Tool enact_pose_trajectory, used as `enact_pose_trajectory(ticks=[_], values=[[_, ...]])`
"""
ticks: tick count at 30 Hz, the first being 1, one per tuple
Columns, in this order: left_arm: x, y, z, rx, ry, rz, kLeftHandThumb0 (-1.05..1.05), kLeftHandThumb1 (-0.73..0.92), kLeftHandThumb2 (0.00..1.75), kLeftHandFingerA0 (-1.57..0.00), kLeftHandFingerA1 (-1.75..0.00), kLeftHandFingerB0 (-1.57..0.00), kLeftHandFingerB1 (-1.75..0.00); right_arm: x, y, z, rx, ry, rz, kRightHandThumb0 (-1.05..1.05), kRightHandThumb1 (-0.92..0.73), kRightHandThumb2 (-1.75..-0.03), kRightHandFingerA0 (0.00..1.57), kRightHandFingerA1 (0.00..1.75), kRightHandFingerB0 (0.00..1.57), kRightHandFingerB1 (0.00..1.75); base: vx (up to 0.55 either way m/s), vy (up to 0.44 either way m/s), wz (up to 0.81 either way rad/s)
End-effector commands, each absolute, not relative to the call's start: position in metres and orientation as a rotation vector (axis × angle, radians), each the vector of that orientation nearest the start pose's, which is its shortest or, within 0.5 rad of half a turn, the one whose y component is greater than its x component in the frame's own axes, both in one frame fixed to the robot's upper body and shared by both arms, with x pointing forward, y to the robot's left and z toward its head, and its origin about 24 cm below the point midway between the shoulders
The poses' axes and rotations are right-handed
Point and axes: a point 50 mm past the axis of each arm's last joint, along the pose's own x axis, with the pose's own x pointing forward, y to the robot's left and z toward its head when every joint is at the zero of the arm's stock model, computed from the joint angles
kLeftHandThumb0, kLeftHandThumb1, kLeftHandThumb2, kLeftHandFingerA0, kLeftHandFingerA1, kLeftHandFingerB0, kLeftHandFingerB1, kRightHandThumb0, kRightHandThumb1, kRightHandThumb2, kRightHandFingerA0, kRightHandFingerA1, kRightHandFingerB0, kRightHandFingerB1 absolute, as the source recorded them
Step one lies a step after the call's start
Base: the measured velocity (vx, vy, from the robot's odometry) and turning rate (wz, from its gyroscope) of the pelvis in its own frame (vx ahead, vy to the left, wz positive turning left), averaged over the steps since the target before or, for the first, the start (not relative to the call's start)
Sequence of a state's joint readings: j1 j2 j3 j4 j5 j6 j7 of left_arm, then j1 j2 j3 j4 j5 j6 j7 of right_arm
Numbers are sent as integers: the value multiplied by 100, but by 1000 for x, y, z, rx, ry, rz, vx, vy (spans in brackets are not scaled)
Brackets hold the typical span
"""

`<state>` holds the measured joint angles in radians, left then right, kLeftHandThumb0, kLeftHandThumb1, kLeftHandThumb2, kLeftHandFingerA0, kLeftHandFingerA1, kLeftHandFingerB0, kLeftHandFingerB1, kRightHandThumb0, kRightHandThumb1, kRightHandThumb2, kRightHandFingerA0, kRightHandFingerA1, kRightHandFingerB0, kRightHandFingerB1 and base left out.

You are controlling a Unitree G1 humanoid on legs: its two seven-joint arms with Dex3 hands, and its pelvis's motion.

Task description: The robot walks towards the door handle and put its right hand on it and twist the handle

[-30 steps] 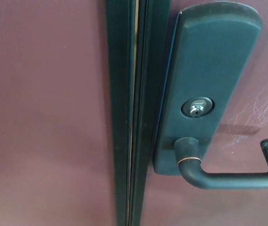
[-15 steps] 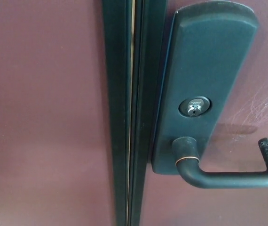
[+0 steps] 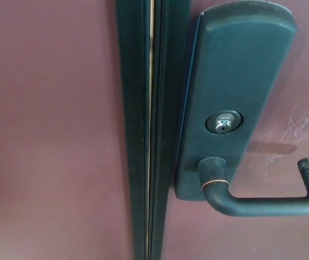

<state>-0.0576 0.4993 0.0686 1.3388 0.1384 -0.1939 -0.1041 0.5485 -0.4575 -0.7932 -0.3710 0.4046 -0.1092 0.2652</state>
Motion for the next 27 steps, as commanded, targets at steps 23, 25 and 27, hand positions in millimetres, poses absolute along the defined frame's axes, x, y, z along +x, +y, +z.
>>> enact_pose_trajectory(ticks=[23, 25, 27], values=[[91, 348, -115, 418, 1172, 196, -27, 53, 57, -79, -73, -60, -66, 159, -247, 261, -712, -195, 676, -64, -40, -53, 82, 53, 70, 45, 0, 0, 0], [91, 348, -115, 417, 1172, 196, -27, 53, 57, -79, -73, -60, -66, 160, -247, 261, -712, -193, 679, -64, -40, -53, 82, 53, 70, 45, 0, 0, 0], [97, 347, -114, 422, 1157, 195, -28, 52, 57, -80, -74, -61, -66, 171, -233, 268, -790, -166, 731, -69, -33, -72, 79, 61, 59, 49, 0, 0, 0]])
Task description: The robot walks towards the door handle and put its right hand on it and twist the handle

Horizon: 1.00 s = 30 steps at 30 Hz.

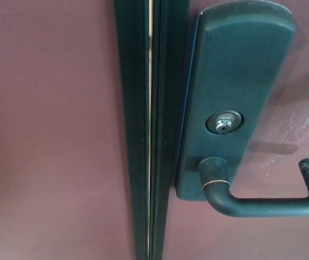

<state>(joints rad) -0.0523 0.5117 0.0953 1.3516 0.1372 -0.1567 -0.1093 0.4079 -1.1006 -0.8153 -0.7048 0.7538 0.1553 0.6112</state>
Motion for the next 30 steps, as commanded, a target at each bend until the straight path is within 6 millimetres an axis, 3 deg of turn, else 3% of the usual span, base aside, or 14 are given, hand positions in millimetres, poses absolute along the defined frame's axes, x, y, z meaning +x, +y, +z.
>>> enact_pose_trajectory(ticks=[1, 9, 13, 14, 18, 19, 23, 24, 25, 30], values=[[97, 347, -114, 422, 1157, 195, -28, 52, 57, -80, -74, -61, -66, 172, -233, 268, -789, -165, 732, -69, -33, -72, 79, 61, 59, 49, 0, 0, 0], [85, 349, -116, 433, 1191, 182, -26, 52, 56, -79, -72, -60, -65, 185, -208, 266, -867, -107, 833, -69, -34, -73, 76, 59, 55, 46, 0, 0, 0], [89, 350, -115, 434, 1180, 184, -27, 52, 56, -79, -72, -61, -65, 193, -197, 264, -872, -115, 862, -67, -34, -74, 74, 59, 53, 47, 0, 0, 0], [89, 350, -115, 435, 1181, 186, -27, 52, 56, -79, -73, -60, -65, 194, -194, 263, -874, -117, 869, -71, -42, -56, 70, 48, 62, 41, 0, 0, 0], [88, 349, -115, 434, 1182, 185, -26, 52, 56, -79, -73, -60, -65, 197, -186, 262, -894, -127, 888, -66, -44, -55, 69, 49, 59, 41, 0, 0, 0], [88, 349, -115, 431, 1184, 187, -26, 52, 56, -79, -73, -60, -65, 196, -185, 262, -905, -123, 892, -65, -37, -78, 66, 60, 44, 46, 0, 0, 0], [88, 349, -115, 422, 1184, 185, -26, 52, 56, -79, -72, -61, -66, 194, -182, 265, -936, -122, 894, -68, -43, -79, 59, 59, 39, 44, 0, 0, 0], [88, 349, -115, 422, 1184, 184, -27, 52, 56, -79, -72, -61, -65, 192, -181, 265, -939, -120, 893, -62, -48, -55, 57, 48, 50, 39, 0, 0, 0], [88, 349, -115, 424, 1185, 181, -27, 52, 56, -79, -72, -61, -65, 191, -181, 264, -939, -122, 893, -60, -40, -80, 53, 59, 39, 48, 0, 0, 0], [86, 349, -116, 436, 1193, 168, -27, 52, 56, -80, -72, -61, -65, 184, -174, 255, -955, -112, 910, -60, -42, -80, 46, 57, 36, 48, 0, 0, 0]])
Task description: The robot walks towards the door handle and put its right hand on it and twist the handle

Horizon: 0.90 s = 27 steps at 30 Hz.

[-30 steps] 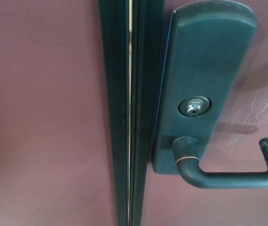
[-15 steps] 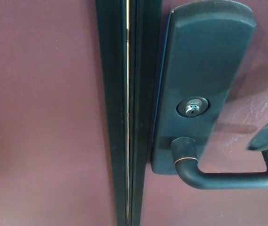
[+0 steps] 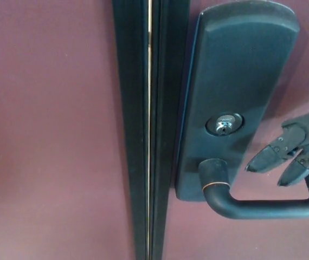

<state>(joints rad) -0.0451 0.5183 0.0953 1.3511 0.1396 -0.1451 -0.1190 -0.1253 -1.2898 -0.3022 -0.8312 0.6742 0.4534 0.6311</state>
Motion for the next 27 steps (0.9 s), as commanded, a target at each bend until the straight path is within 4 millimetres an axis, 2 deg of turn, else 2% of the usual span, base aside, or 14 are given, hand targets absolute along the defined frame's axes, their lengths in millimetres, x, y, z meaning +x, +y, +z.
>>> enact_pose_trajectory(ticks=[1, 7, 11, 17, 18, 25, 27], values=[[81, 350, -117, 436, 1204, 166, -27, 52, 56, -80, -72, -61, -65, 181, -172, 253, -966, -108, 919, -60, -42, -80, 45, 56, 36, 48, 0, 0, 0], [81, 353, -115, 436, 1202, 171, -27, 52, 56, -79, -71, -61, -65, 184, -166, 247, -1035, -80, 932, -66, -45, -79, 38, 52, 34, 45, 0, 0, 0], [92, 349, -114, 439, 1182, 161, -28, 52, 55, -79, -71, -61, -65, 188, -170, 247, -1087, -48, 899, -69, -47, -79, 36, 50, 31, 44, 0, 0, 0], [93, 350, -113, 446, 1179, 152, -28, 52, 55, -79, -71, -61, -65, 190, -171, 246, -1110, -17, 913, -70, -47, -80, 31, 49, 25, 43, 0, 0, 0], [93, 350, -113, 446, 1181, 153, -27, 52, 55, -79, -71, -62, -65, 190, -171, 246, -1117, -11, 914, -59, -58, -57, 34, 40, 32, 34, 0, 0, 0], [92, 350, -114, 448, 1183, 152, -28, 52, 55, -79, -70, -62, -65, 191, -173, 250, -1129, -2, 897, -60, -60, -58, 29, 38, 27, 33, 0, 0, 0], [86, 351, -115, 439, 1192, 160, -28, 52, 55, -79, -71, -62, -65, 189, -173, 251, -1120, -3, 899, -60, -60, -58, 29, 38, 26, 33, 0, 0, 0]])
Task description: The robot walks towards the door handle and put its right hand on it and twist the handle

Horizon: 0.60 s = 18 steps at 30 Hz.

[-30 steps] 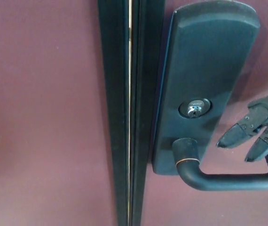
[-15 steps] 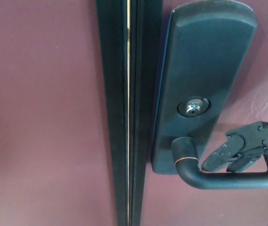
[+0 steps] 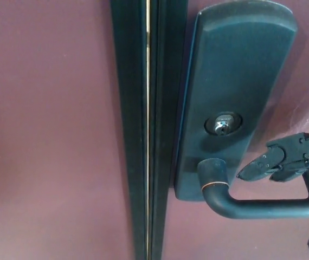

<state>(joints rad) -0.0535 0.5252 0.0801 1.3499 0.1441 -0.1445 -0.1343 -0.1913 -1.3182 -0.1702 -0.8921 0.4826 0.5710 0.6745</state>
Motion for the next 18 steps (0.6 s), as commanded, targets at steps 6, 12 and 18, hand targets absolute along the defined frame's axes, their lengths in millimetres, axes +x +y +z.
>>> enact_pose_trajectory(ticks=[6, 12, 18], values=[[82, 351, -115, 436, 1197, 161, -29, 52, 55, -79, -71, -62, -65, 184, -170, 249, -1132, -6, 915, -59, -61, -58, 28, 38, 26, 32, 0, 0, 0], [81, 351, -115, 437, 1196, 165, -27, 52, 56, -78, -71, -61, -65, 183, -165, 235, -1160, 30, 960, -31, -38, -95, 11, 51, 9, 49, 0, 0, 0], [77, 351, -116, 431, 1203, 174, -27, 52, 55, -78, -71, -61, -65, 185, -160, 228, -1197, 76, 1027, -32, -39, -96, 11, 51, 9, 49, 0, 0, 0]])
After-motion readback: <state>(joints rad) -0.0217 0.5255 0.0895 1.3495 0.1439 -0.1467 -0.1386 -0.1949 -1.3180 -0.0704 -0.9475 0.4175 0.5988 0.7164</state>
